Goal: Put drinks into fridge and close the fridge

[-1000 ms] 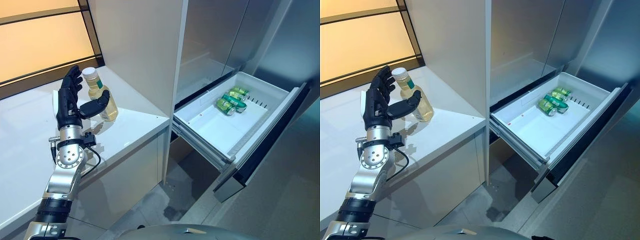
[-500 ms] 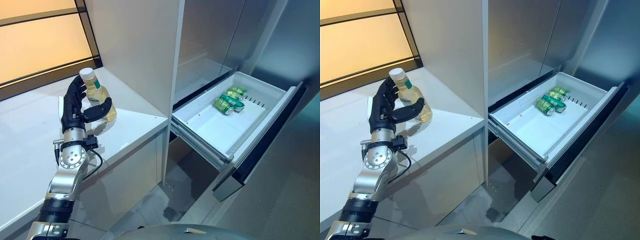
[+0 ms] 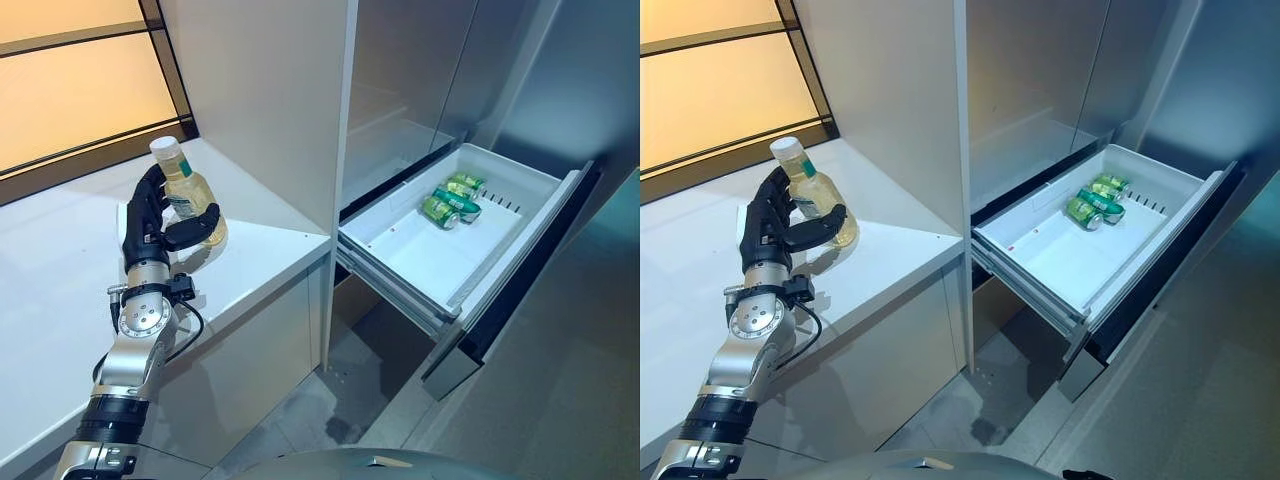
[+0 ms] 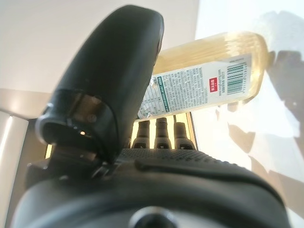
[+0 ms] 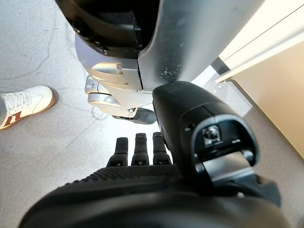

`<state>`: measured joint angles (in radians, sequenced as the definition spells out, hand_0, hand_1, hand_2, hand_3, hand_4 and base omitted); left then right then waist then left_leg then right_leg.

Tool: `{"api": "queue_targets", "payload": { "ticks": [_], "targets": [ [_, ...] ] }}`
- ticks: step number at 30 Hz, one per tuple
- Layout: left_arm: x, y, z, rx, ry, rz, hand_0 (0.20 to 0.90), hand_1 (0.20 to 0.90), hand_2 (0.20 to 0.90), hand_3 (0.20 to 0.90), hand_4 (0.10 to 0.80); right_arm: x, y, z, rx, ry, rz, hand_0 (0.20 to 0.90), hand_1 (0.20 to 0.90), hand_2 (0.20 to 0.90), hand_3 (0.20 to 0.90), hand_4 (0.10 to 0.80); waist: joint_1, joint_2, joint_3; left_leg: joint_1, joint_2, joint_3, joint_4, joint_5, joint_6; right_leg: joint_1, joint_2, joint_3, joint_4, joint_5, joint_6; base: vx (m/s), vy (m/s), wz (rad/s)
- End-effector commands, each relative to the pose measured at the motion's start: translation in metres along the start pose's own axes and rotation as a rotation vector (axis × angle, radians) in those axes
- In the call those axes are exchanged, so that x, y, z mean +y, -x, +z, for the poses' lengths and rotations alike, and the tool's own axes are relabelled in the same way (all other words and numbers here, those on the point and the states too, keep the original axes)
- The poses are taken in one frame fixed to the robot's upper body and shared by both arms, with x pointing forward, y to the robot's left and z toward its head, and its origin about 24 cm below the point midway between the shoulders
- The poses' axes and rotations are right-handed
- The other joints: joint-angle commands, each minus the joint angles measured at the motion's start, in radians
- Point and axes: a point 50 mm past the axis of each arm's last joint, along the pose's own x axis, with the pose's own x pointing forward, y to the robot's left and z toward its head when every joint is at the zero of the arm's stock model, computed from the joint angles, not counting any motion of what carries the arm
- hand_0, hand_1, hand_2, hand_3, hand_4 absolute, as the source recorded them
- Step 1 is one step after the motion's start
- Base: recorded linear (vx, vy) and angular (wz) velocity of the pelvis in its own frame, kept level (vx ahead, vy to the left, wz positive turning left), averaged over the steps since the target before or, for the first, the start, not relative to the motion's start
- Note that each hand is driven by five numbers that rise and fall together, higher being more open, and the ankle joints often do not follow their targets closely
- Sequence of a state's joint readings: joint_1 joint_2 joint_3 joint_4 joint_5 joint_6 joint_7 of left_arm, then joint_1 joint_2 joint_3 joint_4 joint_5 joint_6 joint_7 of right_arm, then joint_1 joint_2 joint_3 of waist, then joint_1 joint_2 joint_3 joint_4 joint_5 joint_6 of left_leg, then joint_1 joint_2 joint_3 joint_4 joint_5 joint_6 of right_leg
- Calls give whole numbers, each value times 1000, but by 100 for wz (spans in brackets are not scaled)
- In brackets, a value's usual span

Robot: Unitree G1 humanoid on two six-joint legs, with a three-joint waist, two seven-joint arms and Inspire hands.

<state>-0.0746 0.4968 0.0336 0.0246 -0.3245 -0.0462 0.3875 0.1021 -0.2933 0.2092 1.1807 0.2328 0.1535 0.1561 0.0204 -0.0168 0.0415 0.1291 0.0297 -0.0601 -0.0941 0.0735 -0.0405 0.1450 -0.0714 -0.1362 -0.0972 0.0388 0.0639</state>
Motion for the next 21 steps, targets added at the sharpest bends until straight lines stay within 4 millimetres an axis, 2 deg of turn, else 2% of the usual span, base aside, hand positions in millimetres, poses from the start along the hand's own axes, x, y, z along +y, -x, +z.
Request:
{"api": "queue_targets", "payload": {
  "ticks": [1,7,8,9,10,11,13,21],
  "targets": [
    [-14,-35,66,-289,117,24,900,900,900,900,800,28,-4,23,-52,29,97,900,900,900,900,800,-9,15,-3,30,-70,37,7,-145,41,19,42,-16,16,-74,11,0,0,0],
    [-13,-38,67,-290,125,39,900,900,900,900,800,28,-4,22,-51,32,96,900,900,900,900,800,-13,15,-4,32,-69,37,7,-146,40,19,41,-14,17,-75,12,0,0,0],
    [-13,-39,67,-290,127,43,815,815,815,801,701,28,-4,22,-51,34,96,900,900,900,900,800,-13,15,-4,32,-69,37,7,-147,40,19,42,-13,17,-75,12,0,0,0],
    [-12,-39,67,-290,129,47,655,655,655,615,515,27,-4,22,-50,34,96,900,900,900,900,800,-13,15,-5,32,-69,37,7,-146,40,20,42,-13,17,-75,12,0,0,0],
    [-12,-39,67,-291,130,51,549,549,549,491,391,27,-4,22,-50,35,96,900,900,900,900,800,-14,15,-5,32,-69,37,7,-146,39,20,42,-12,17,-75,11,0,0,0],
    [-12,-40,67,-291,131,57,526,526,526,464,364,27,-4,21,-48,37,96,900,900,900,900,800,-15,15,-6,33,-69,37,7,-147,39,20,42,-12,17,-75,12,0,0,0],
    [-11,-41,67,-295,134,66,300,300,300,200,100,27,-4,21,-48,39,97,900,900,900,900,800,-16,14,-7,33,-69,37,7,-147,39,19,43,-9,17,-76,11,0,0,0],
    [-7,-41,69,-311,146,85,300,300,300,200,100,27,-4,22,-48,40,98,900,900,900,900,800,-18,13,-9,34,-68,38,7,-147,38,19,43,-10,18,-76,11,0,0,0]
  ]
}}
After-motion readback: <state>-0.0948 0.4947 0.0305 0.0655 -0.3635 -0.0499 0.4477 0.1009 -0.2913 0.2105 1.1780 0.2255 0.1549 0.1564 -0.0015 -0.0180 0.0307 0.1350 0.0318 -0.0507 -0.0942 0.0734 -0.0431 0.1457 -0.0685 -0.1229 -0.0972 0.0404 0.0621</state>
